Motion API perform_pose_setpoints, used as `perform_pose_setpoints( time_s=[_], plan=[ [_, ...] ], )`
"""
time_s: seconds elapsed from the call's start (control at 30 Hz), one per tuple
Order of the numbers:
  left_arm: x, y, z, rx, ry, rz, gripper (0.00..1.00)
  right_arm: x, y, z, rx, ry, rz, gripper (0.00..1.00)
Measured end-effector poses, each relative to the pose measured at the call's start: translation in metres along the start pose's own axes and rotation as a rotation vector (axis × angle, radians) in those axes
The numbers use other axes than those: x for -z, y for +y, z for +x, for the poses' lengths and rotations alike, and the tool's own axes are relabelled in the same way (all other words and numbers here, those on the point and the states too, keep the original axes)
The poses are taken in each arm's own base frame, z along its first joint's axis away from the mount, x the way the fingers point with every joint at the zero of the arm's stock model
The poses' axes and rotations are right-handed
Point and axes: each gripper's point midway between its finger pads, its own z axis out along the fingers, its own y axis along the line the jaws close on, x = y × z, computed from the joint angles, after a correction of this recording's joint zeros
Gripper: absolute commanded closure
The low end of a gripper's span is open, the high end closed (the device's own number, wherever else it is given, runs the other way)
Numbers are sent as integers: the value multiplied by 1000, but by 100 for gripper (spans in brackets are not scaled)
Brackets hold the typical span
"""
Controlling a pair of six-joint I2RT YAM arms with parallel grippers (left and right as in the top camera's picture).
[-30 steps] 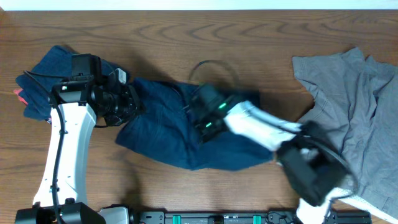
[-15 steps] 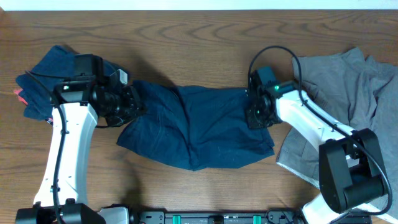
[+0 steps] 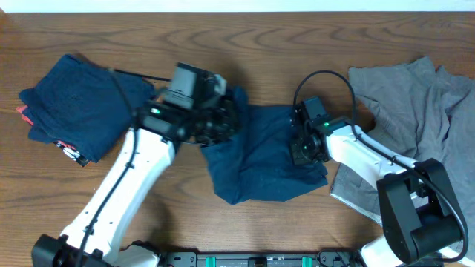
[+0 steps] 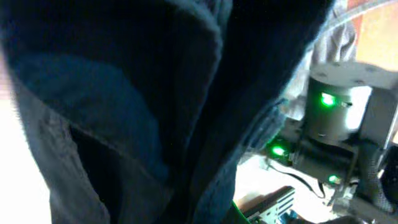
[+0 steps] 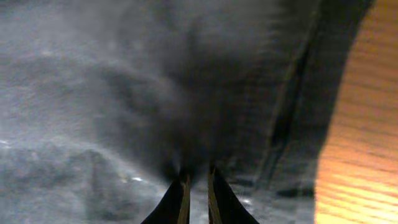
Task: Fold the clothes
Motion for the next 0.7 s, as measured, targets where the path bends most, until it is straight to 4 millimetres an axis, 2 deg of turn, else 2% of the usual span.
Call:
perform_pose_setpoints(
  time_s=[0.13, 0.17, 0.2, 0.33, 0.37, 0.43, 0.5, 0.57, 0.63, 0.7],
  plan=[
    [-16, -19, 19, -17, -4, -37, 93, -1, 12, 4, -9, 7, -7, 90],
    [-20, -21, 21, -22, -9, -44, 85, -1, 15, 6, -8, 9, -10, 90],
    [-24, -24, 23, -31, -15, -51, 66, -1, 18, 7, -8, 12, -15, 90],
    [-38, -38, 21, -57, -51, -39, 52, -1, 25, 14, -23, 37, -19, 93],
    [-39, -39, 18, -64, -65, -40, 52, 0, 24, 18, -35, 53, -14, 95],
    [-40, -37, 12, -70, -91, -52, 52, 2, 16, 32, -74, 117, 23, 98],
    [-37, -28, 0, -74, -129, -79, 52, 11, -5, 50, -136, 202, 114, 98],
    [-30, -16, -18, -67, -179, -111, 52, 24, -35, 62, -221, 265, 223, 98],
    [-22, -2, -37, -59, -239, -145, 52, 43, -58, 55, -303, 257, 284, 97],
    [-13, 9, -60, -65, -312, -175, 52, 67, -73, 31, -372, 175, 285, 95]
  ],
)
